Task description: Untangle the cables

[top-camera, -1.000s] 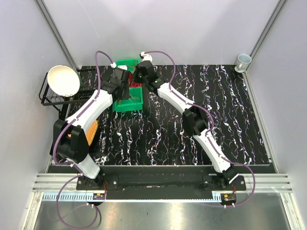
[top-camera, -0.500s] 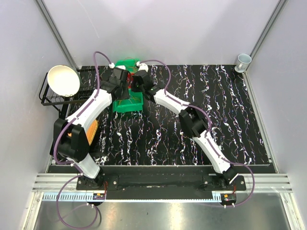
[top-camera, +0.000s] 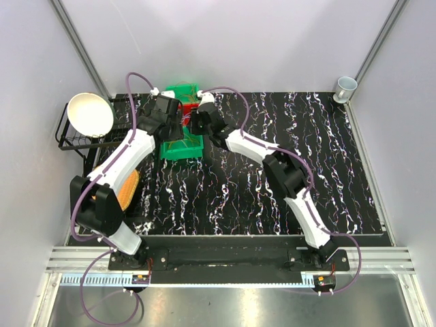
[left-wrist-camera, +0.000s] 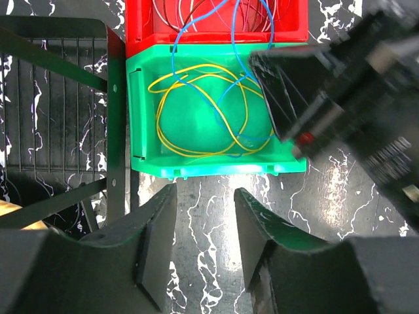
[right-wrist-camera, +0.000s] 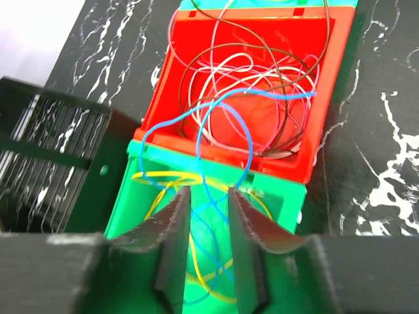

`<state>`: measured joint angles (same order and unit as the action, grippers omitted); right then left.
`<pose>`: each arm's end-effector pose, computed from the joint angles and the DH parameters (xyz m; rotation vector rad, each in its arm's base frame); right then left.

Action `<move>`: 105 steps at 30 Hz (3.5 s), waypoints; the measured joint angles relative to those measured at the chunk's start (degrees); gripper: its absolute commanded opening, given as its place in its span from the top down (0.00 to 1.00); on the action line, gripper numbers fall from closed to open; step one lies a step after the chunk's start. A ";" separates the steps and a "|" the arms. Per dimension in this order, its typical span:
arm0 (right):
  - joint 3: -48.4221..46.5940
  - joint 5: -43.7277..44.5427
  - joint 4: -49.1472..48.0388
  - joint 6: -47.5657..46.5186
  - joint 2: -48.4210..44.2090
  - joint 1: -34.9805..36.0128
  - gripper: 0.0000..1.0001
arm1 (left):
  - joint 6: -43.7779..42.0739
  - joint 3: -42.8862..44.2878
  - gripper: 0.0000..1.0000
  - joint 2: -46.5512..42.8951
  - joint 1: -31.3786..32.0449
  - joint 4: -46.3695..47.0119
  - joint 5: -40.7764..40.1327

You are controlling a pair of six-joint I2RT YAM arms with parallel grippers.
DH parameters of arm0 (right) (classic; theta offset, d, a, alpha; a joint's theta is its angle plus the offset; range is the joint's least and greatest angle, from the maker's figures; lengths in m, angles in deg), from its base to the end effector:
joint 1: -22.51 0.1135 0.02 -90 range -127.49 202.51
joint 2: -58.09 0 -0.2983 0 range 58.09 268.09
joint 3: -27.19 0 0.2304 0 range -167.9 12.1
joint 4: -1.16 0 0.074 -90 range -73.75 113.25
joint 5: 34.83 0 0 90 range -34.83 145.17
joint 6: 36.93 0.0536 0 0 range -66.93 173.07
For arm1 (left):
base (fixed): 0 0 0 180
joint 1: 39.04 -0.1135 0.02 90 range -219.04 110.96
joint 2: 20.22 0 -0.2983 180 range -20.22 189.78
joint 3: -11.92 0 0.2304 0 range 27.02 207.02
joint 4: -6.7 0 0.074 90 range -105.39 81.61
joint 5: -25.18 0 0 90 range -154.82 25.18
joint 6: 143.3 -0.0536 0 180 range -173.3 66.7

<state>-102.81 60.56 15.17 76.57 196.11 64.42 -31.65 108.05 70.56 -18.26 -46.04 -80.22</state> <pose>0.4409 0.3890 0.2331 -0.2587 1.9954 0.6529 0.3216 -0.1068 0.3408 -0.1422 2.3557 -0.0355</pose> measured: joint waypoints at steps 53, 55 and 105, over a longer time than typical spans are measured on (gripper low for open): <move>63.41 -13.64 -15.34 6.91 -42.14 -10.29 0.51 | -10.73 24.68 0.41 32.06 -5.29 4.76 1.53; 63.41 -13.94 -15.34 6.99 -41.97 -10.29 0.52 | -10.82 25.03 0.49 32.22 -5.40 4.79 1.53; 61.70 -16.98 -15.32 7.93 -38.12 -10.29 0.55 | -3.78 -0.26 1.00 17.14 -4.15 11.76 0.79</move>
<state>-41.11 43.57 -0.15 84.51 157.99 54.12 -35.43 107.79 87.70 -22.41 -34.28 -79.43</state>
